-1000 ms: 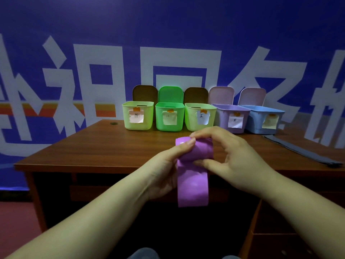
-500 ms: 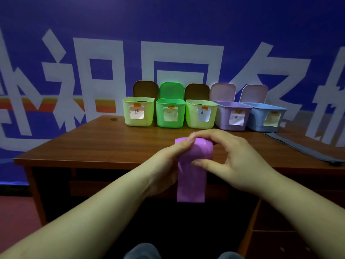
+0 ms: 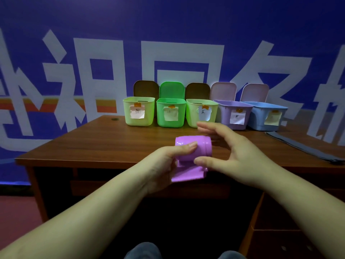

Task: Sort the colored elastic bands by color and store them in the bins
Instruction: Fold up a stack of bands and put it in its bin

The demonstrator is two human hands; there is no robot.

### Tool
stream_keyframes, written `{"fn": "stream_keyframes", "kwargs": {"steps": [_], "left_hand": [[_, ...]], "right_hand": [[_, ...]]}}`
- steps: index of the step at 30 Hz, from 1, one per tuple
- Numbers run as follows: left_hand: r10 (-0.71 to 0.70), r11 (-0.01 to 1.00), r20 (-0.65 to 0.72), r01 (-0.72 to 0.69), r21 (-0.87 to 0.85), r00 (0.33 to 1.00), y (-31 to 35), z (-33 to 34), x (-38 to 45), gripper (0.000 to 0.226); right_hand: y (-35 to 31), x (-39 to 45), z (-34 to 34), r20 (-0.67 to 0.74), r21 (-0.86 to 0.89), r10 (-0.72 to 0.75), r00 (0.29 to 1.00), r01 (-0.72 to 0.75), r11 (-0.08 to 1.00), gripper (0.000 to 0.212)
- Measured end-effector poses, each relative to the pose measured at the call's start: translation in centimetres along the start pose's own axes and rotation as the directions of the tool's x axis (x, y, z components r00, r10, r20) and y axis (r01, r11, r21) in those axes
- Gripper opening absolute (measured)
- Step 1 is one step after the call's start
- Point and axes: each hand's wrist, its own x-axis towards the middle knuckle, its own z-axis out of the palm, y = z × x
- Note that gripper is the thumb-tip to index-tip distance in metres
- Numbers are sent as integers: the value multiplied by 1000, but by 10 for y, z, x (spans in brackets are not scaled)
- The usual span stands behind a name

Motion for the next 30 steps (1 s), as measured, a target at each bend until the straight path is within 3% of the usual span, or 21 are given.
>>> {"fn": "stream_keyframes", "kwargs": {"steps": [2,5,8,11,15,19,23,27,30], "left_hand": [[-27,1000,-3,27,-10,1000,1,0,-2,29],[-50,996,45,53,-68,998,4,0,-2,30],[-16,985,117,36,-171,993,7,0,-2,48],[4,992,38,1,-128,999,7,3,-1,28],[22,998,2,-22,-57,1000,4,2,-1,36],[21,998,-1,-21,-62,1000,1,2,-1,36],[1,985,-1,-2,-174,1000,2,4,-1,22],[39,981,-35,-45,-188,999,2,6,1,45],[82,979,-29,-86,-184,996,1,4,1,41]], "right_hand": [[2,0,-1,14,-20,32,999,-32,999,73],[3,-2,0,3,29,-19,1000,19,999,56],[4,-1,-1,-16,34,-54,998,55,998,53],[5,0,-4,19,143,-17,1000,14,990,56],[6,-2,-3,98,338,67,993,-96,936,59],[5,-4,3,10,167,54,998,-55,984,53],[6,-4,3,-76,33,-28,997,31,999,51],[4,-5,0,-135,40,-83,987,89,995,49],[4,-4,-2,-76,106,-63,995,71,992,53]]}}
